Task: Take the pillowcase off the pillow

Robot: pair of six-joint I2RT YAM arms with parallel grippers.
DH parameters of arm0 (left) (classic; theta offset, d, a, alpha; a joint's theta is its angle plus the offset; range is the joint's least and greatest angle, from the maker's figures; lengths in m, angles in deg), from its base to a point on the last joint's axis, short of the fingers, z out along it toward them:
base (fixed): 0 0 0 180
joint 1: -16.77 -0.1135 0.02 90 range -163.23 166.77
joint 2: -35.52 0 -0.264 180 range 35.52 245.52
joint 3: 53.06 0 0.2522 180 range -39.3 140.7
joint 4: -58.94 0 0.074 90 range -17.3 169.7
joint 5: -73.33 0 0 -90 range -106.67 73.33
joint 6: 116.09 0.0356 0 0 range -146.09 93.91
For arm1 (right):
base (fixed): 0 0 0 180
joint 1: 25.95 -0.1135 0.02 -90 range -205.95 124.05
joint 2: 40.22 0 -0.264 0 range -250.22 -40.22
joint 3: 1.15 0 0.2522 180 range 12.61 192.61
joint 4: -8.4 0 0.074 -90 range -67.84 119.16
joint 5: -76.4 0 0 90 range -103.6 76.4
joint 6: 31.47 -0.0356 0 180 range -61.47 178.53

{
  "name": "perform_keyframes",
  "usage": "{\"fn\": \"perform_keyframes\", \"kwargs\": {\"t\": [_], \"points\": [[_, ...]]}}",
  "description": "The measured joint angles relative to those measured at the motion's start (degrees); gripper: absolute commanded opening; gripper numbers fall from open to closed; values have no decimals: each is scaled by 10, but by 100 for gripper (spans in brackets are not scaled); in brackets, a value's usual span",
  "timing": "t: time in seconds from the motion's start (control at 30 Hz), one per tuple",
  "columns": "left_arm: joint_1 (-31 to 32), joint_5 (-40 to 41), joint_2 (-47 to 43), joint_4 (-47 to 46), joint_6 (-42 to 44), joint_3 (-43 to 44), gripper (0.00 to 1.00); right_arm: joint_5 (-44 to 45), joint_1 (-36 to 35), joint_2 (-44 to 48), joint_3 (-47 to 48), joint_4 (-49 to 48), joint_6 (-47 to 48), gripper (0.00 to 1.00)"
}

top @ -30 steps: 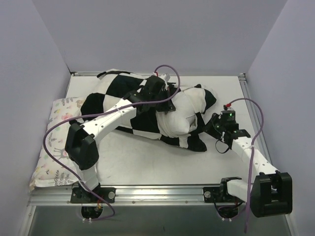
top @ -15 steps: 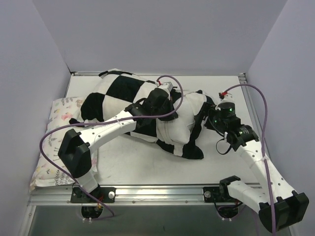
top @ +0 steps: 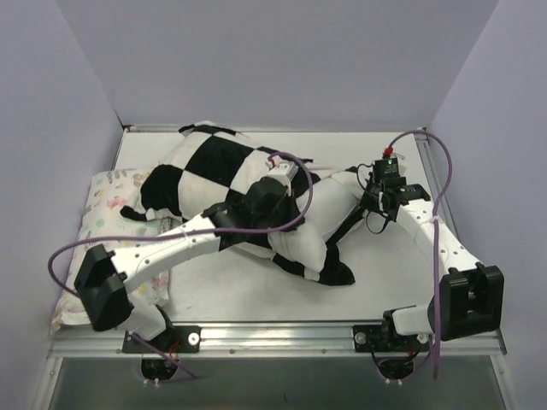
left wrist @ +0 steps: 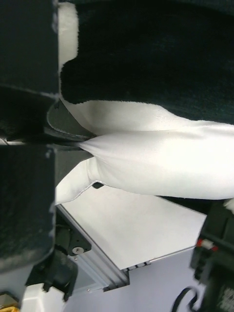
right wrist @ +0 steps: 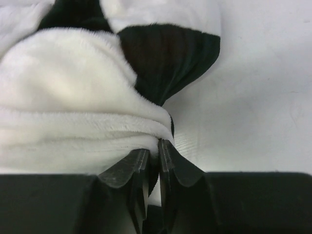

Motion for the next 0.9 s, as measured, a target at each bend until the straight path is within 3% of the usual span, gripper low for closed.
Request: {"fn": "perform_keyframes", "kwargs": {"t": [0.1,0.6,0.7,0.77,0.8,0.9], "points": [[10,2,-54,-10,2,-40,0,-18,26,-27,16,4,-11,7],[36,37,-264,16,1,-140,0,-205,100,-177,73,-10,-76,7],[36,44,-267,6,1,-141,0,-250,101,-179,73,-37,-84,16],[36,45,-256,-5,2,-135,0,-261,103,-179,73,-59,-85,32],[36,44,-244,-10,3,-127,0,-263,106,-178,73,-68,-86,49],[38,45,-181,-30,13,-82,0,-267,125,-167,73,-87,-84,70]]}}
